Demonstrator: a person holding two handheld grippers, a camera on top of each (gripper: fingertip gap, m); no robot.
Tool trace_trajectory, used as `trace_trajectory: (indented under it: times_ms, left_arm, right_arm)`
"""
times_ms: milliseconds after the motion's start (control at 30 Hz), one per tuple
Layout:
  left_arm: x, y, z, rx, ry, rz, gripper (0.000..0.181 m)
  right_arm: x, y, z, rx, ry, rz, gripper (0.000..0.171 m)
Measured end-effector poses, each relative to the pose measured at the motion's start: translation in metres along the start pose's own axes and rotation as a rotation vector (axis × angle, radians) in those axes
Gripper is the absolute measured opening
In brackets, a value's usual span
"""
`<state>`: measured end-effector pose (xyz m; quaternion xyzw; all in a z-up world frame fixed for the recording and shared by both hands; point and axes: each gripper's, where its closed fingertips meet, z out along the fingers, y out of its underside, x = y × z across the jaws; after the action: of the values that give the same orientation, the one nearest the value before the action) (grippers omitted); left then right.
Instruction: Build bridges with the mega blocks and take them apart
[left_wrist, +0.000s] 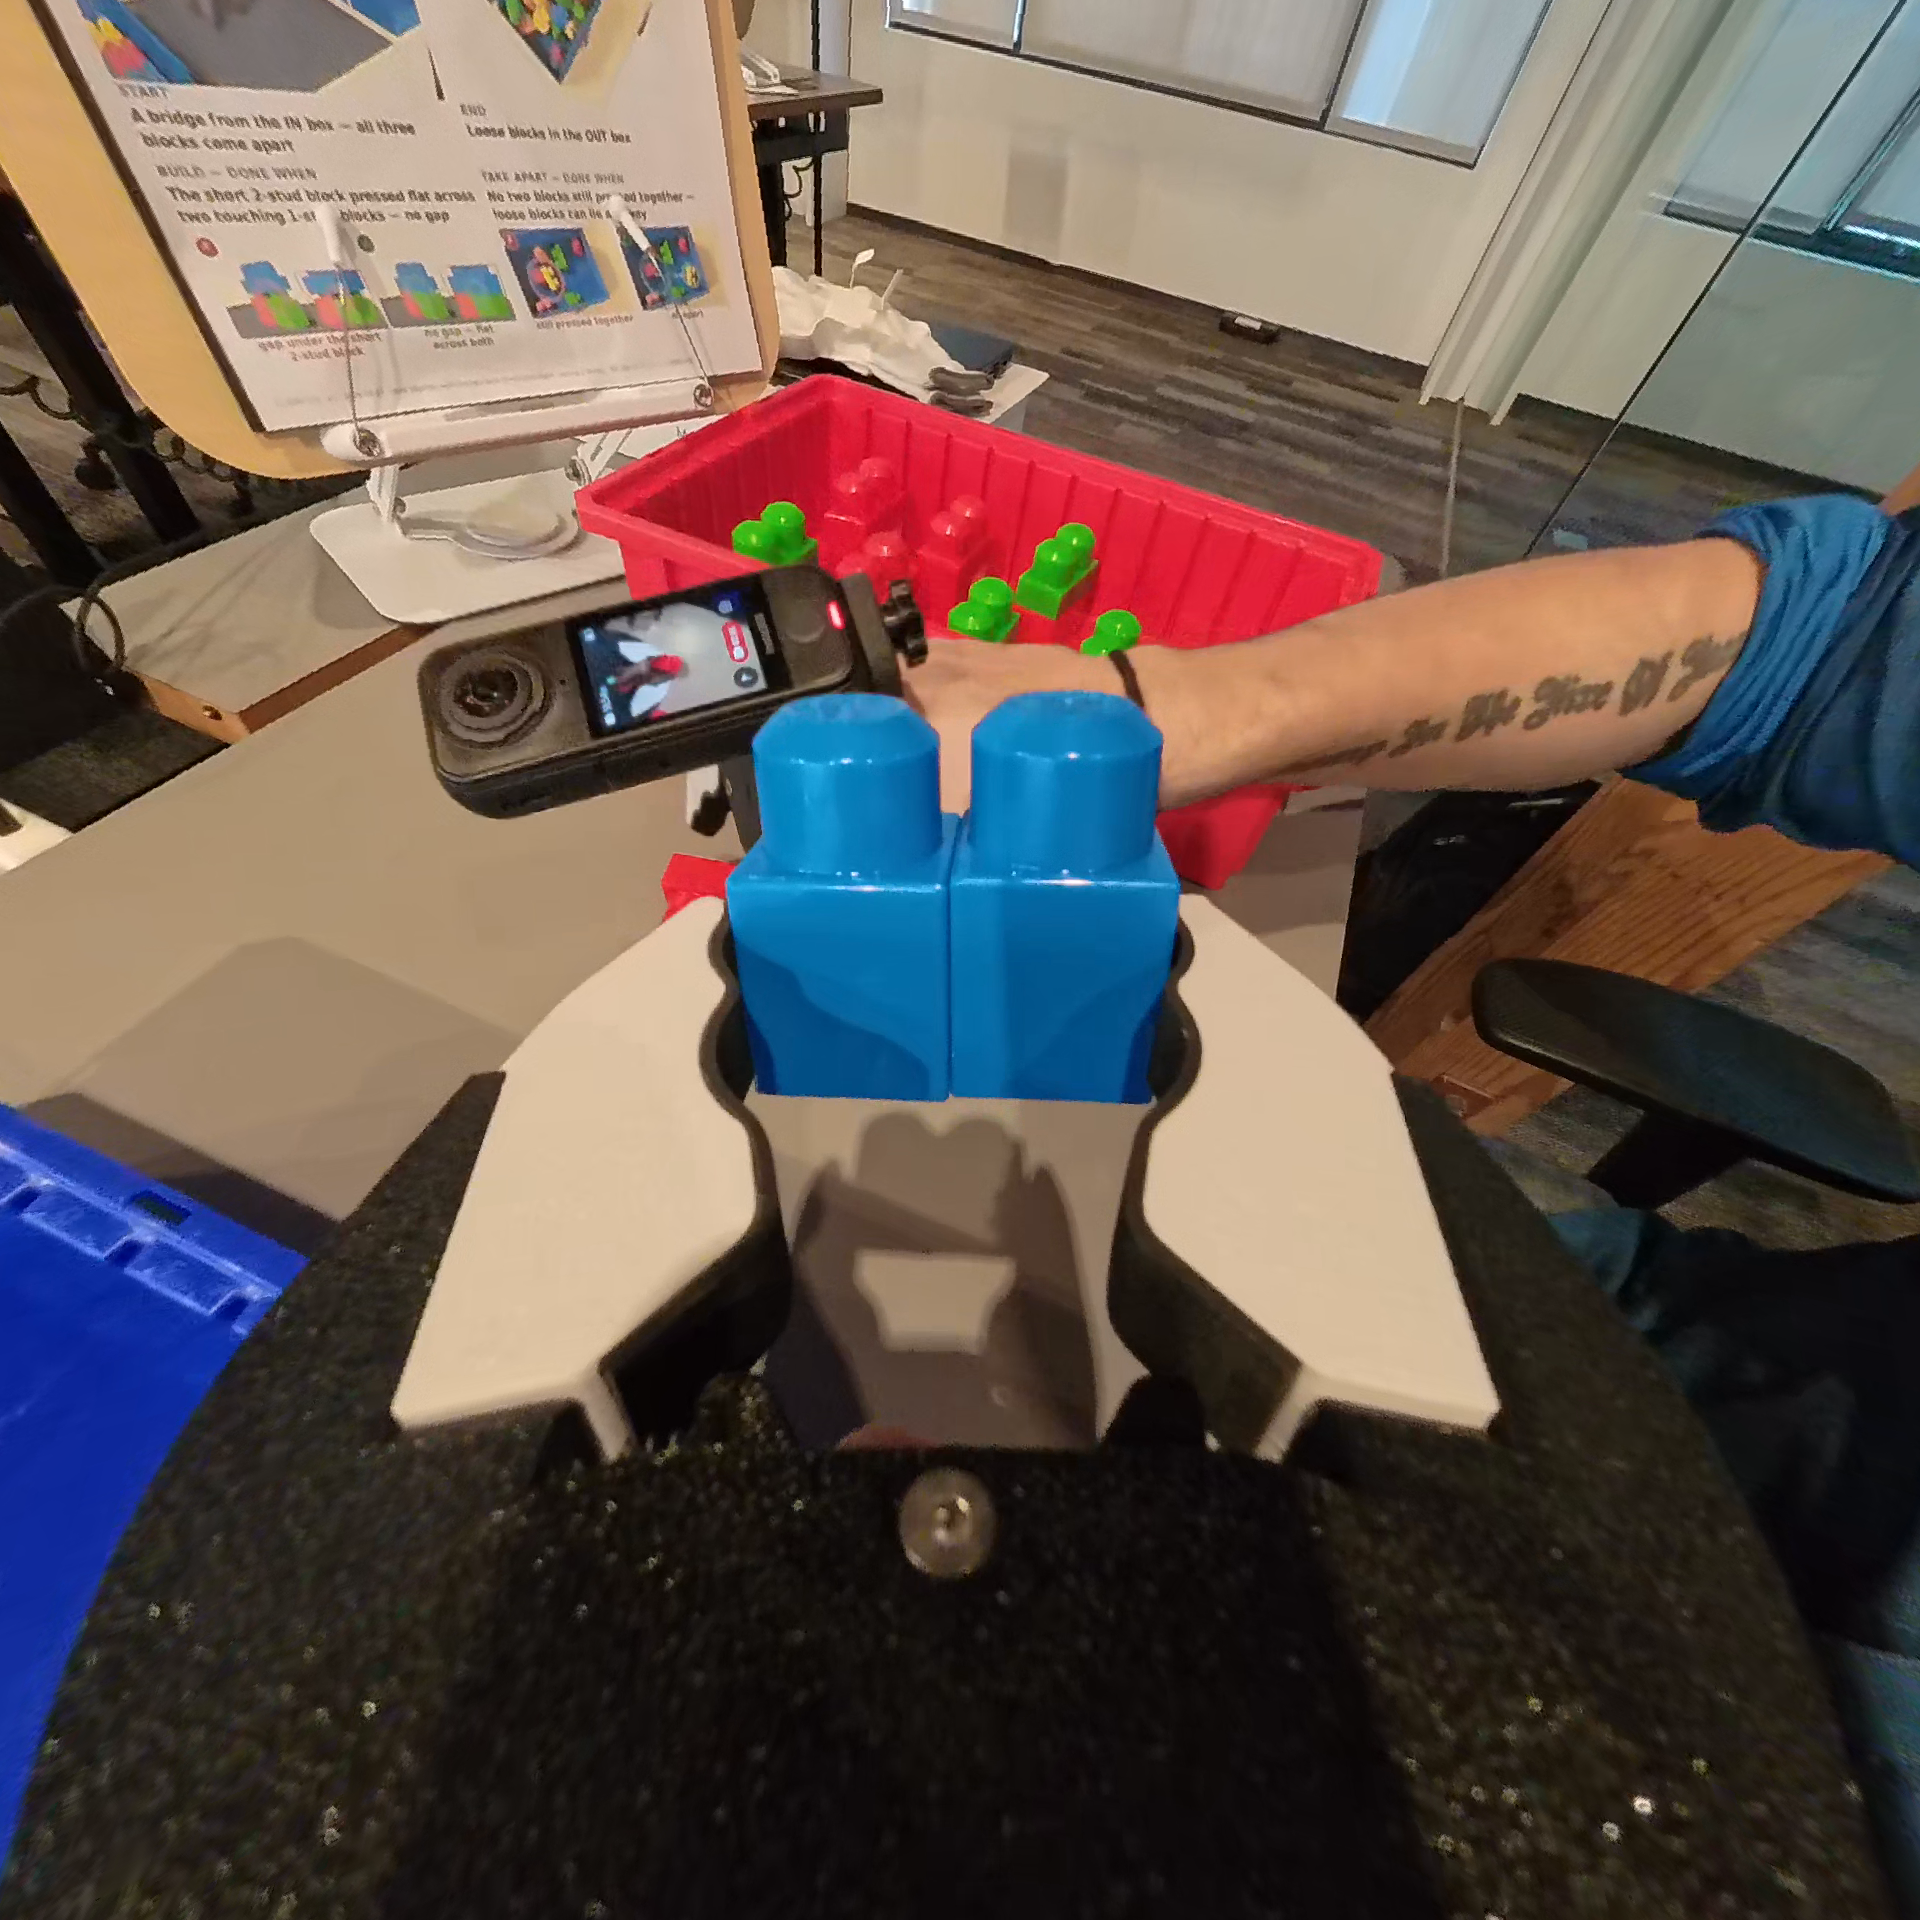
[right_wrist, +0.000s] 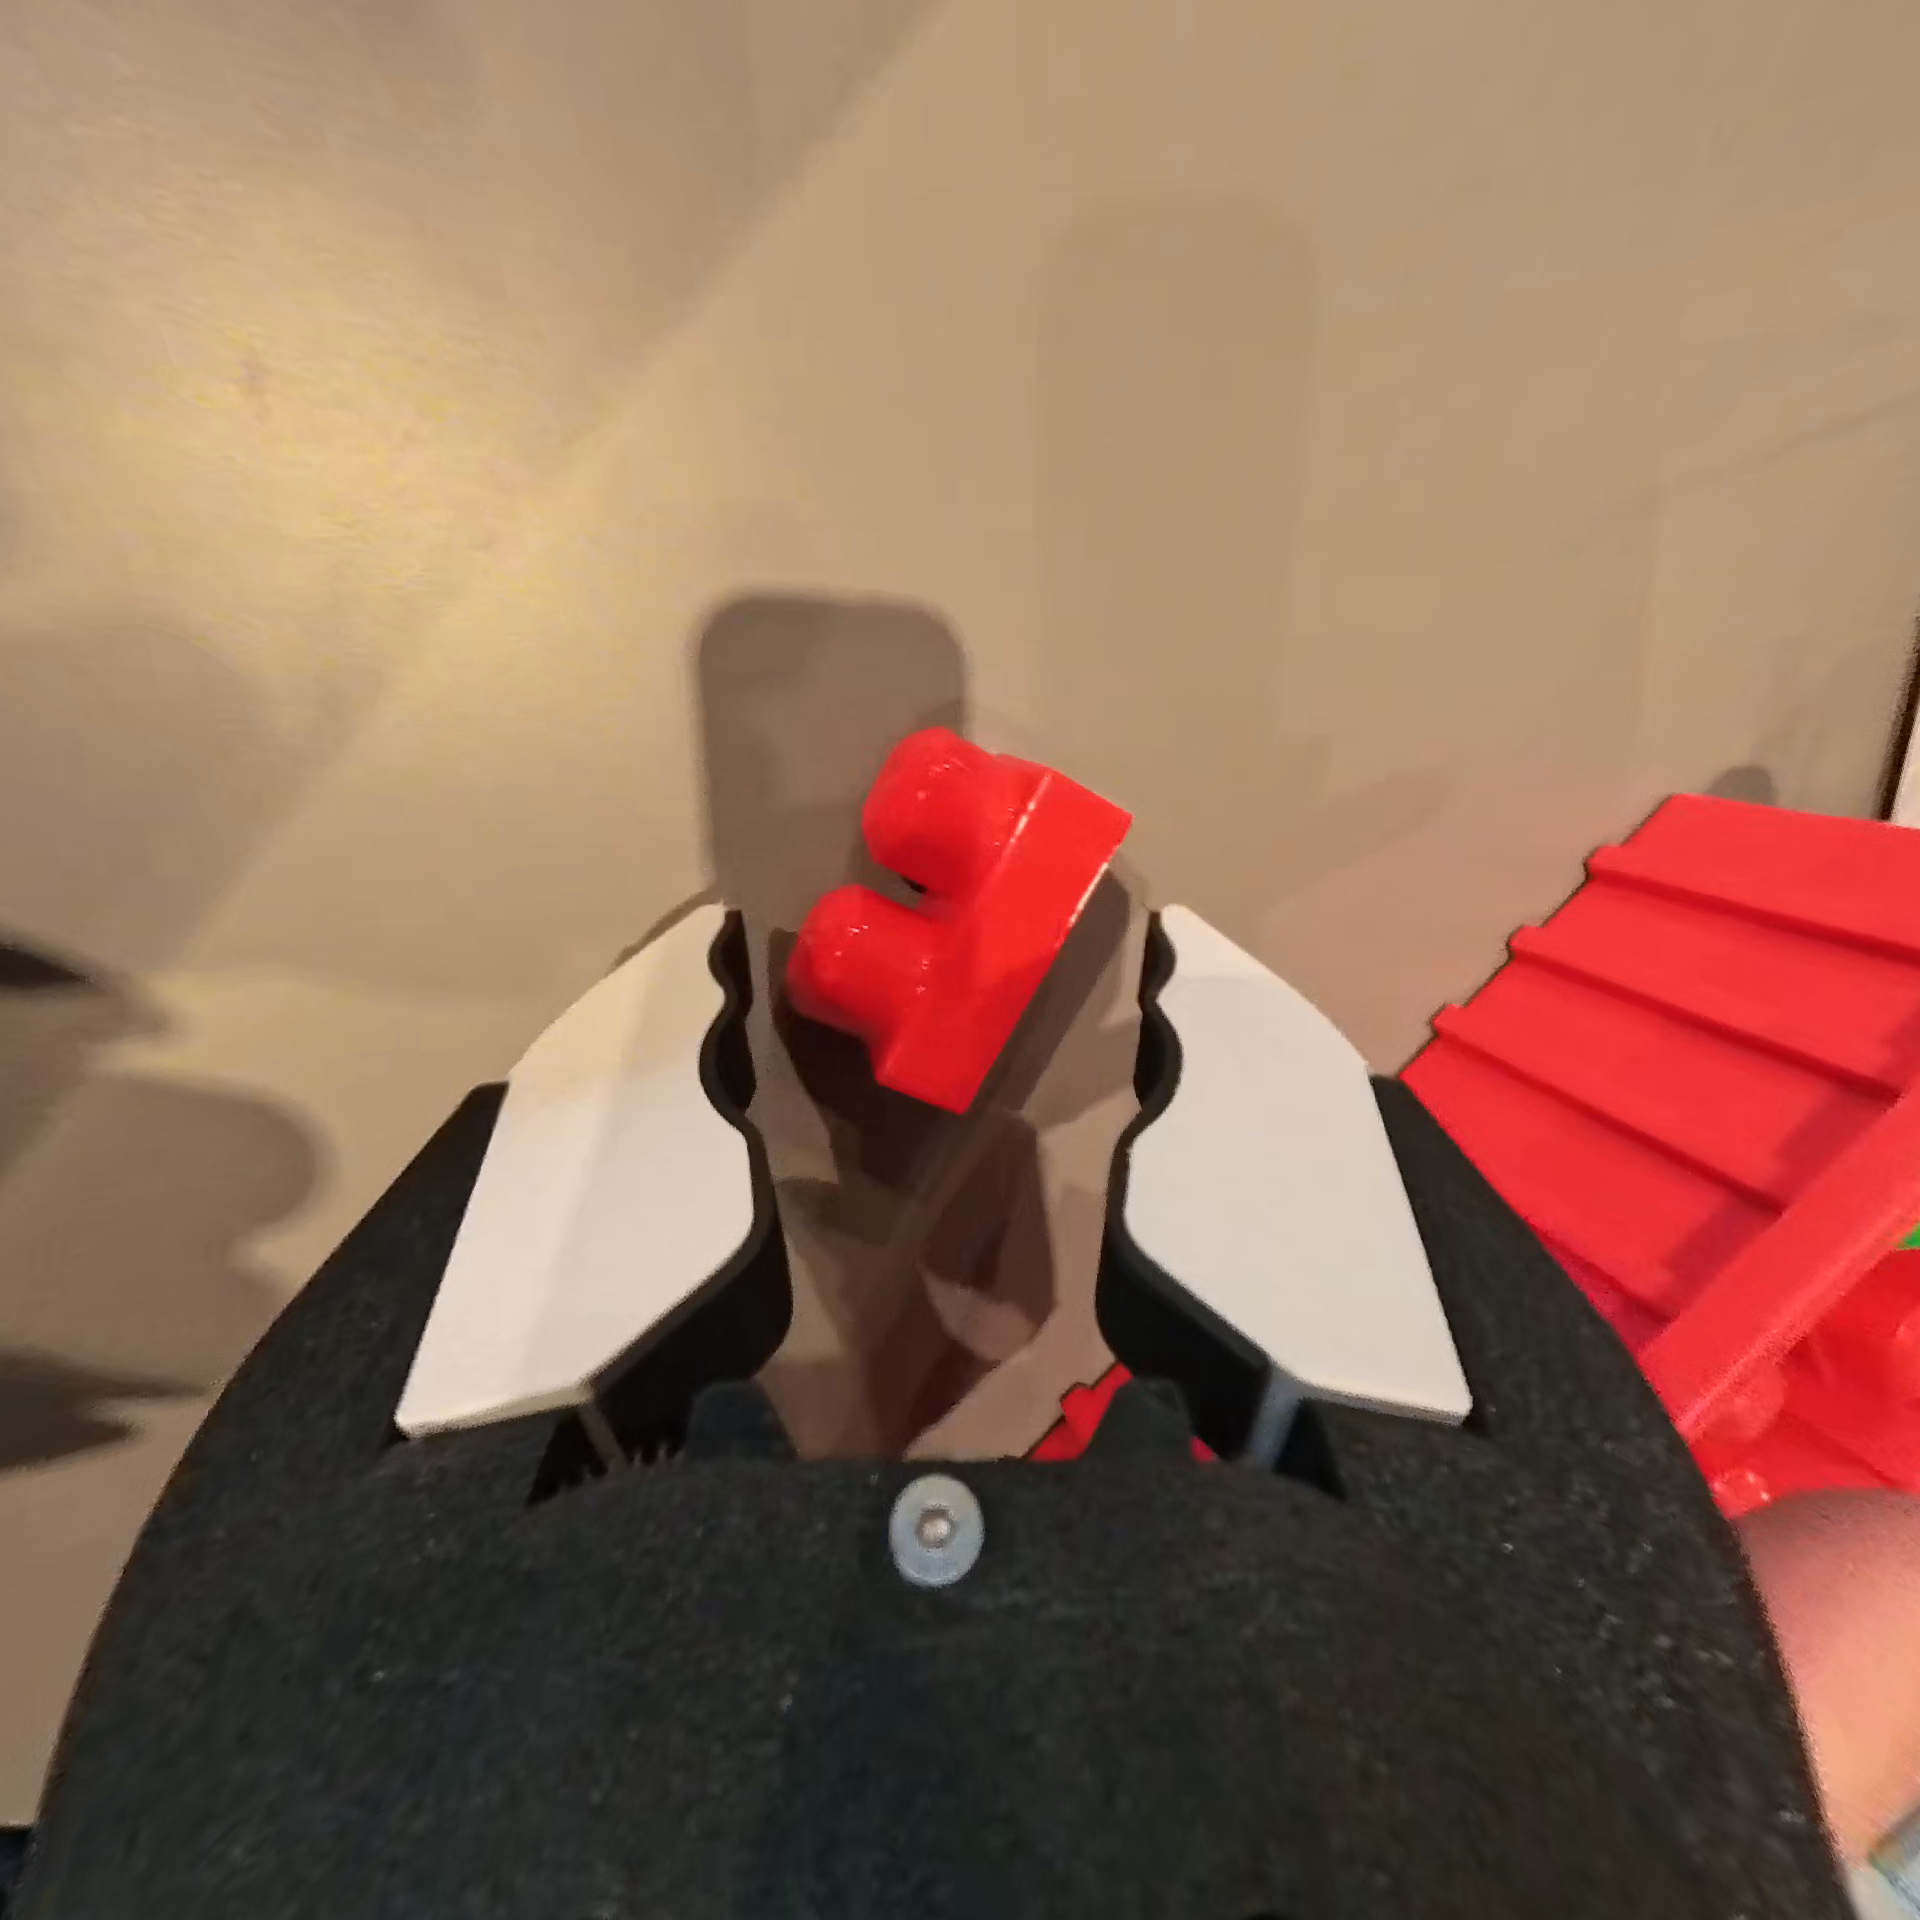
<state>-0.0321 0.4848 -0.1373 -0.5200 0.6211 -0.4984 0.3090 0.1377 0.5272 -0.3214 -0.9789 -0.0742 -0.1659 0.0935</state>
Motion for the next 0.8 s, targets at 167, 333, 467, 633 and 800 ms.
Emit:
trace_trajectory:
  times_ms: [167, 333, 467, 633, 800]
  left_arm:
    - [0.002, -0.003, -0.002, 0.008, 0.003, 0.005, 0.075]
    - [0.002, -0.006, -0.005, 0.022, -0.002, 0.009, 0.075]
    - [0.001, -0.010, -0.011, 0.036, -0.005, 0.008, 0.075]
    - [0.003, -0.012, -0.015, 0.047, 0.006, 0.000, 0.075]
    - [0.009, -0.014, -0.014, 0.045, 0.011, 0.013, 0.075]
  right_arm:
    - [-0.006, 0.006, 0.014, -0.007, -0.103, 0.033, 0.059]
    - [-0.029, -0.010, 0.001, 0.085, -0.395, 0.137, 0.053]
    - [-0.071, -0.036, -0.047, 0.203, -0.913, 0.317, 0.051]
    - [-0.093, -0.036, -0.056, 0.172, -1.120, 0.397, 0.051]
    - [-0.094, -0.025, -0.036, 0.150, -1.022, 0.355, 0.040]
